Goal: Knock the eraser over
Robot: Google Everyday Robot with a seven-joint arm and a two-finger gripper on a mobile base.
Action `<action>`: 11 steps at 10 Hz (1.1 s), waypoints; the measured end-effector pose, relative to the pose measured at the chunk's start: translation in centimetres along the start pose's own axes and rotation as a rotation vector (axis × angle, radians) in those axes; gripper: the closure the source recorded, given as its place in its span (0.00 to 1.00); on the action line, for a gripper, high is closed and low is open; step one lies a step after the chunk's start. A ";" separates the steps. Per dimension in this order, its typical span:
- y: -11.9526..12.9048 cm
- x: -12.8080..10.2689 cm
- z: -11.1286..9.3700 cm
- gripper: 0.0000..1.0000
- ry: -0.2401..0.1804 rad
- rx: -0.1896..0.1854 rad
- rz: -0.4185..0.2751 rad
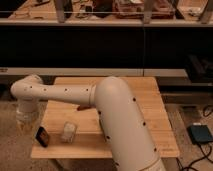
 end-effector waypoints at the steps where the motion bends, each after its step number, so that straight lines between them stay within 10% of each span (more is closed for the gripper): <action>1: 0.4 0.1 -0.2 1.00 0.001 -0.008 0.000; 11: 10.6 2.0 -4.1 0.96 0.045 -0.141 0.070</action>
